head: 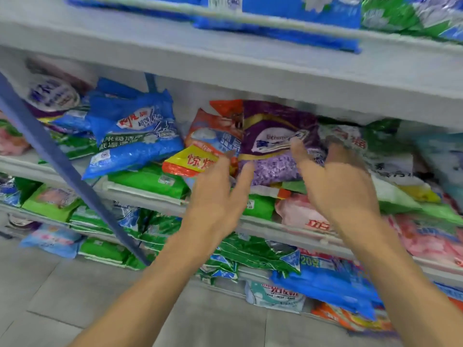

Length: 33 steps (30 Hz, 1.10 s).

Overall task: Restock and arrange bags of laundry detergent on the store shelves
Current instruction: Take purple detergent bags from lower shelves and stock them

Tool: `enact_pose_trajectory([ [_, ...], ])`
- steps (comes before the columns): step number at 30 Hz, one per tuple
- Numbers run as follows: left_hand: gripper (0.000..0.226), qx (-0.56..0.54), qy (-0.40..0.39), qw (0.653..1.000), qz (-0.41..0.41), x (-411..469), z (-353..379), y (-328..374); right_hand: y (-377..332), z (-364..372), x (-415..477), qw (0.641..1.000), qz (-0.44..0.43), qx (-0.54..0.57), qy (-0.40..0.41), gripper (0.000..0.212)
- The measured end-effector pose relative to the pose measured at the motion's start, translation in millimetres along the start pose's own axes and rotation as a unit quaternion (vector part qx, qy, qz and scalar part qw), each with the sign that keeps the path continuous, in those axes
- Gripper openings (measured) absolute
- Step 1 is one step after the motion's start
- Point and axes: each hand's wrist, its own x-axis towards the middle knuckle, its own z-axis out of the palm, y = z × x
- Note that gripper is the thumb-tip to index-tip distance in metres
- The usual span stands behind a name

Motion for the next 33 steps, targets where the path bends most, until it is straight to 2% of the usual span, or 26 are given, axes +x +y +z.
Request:
enact_pose_trajectory([
  [2,0.029,-0.060,0.010,0.998,-0.028,4.8,16.8,4.1,-6.0,5.9,4.6,1.000,0.007,-0.003,0.024,0.084],
  [5,0.021,-0.200,0.043,0.976,-0.080,6.9,31.2,10.5,-10.2,15.0,7.9,0.996,0.000,0.027,0.081,0.066],
  [7,0.011,-0.295,0.051,0.943,-0.142,10.5,29.8,14.1,-8.6,15.5,7.8,0.994,0.008,0.074,0.079,0.054],
  [10,0.026,-0.414,0.023,0.879,-0.237,12.0,15.4,19.3,-4.9,5.6,-0.3,0.991,0.038,0.125,0.028,0.047],
  [12,0.037,-0.418,-0.021,0.865,-0.276,7.4,0.1,17.7,0.8,-2.5,-9.6,0.975,0.068,0.208,-0.021,0.040],
  [14,0.037,-0.416,-0.094,0.857,-0.288,1.1,-16.3,14.1,9.9,-8.8,-18.9,0.928,0.098,0.343,-0.106,0.030],
  [17,0.025,-0.427,-0.179,0.839,-0.286,-17.9,-34.5,19.1,21.0,-10.8,-32.9,0.851,0.126,0.458,-0.223,0.038],
  [18,0.030,-0.422,-0.183,0.841,-0.284,-25.5,-39.3,22.6,22.3,-9.8,-39.3,0.831,0.129,0.481,-0.248,0.040],
  [19,0.044,-0.415,-0.191,0.844,-0.279,-31.3,-43.2,24.0,23.1,-8.9,-45.6,0.815,0.130,0.499,-0.263,0.043],
  [20,0.061,-0.406,-0.200,0.846,-0.281,-36.7,-46.8,24.9,22.3,-9.7,-52.9,0.806,0.134,0.511,-0.268,0.048],
  [22,0.073,-0.393,-0.215,0.848,-0.283,-46.5,-57.0,27.7,21.4,-16.0,-65.9,0.799,0.136,0.520,-0.269,0.057],
  [24,0.074,-0.375,-0.232,0.850,-0.289,-56.5,-68.5,31.8,20.6,-26.5,-79.1,0.787,0.140,0.532,-0.277,0.060],
  [27,0.073,-0.371,-0.252,0.846,-0.287,-74.9,-85.8,41.1,19.2,-43.0,-101.4,0.751,0.169,0.566,-0.297,0.059],
  [30,0.068,-0.391,-0.275,0.831,-0.286,-93.0,-103.5,53.9,16.5,-56.2,-127.1,0.743,0.176,0.565,-0.314,0.066],
  [33,0.056,-0.431,-0.265,0.804,-0.313,-106.2,-116.4,78.7,14.7,-69.5,-145.0,0.743,0.191,0.571,-0.293,0.067],
])
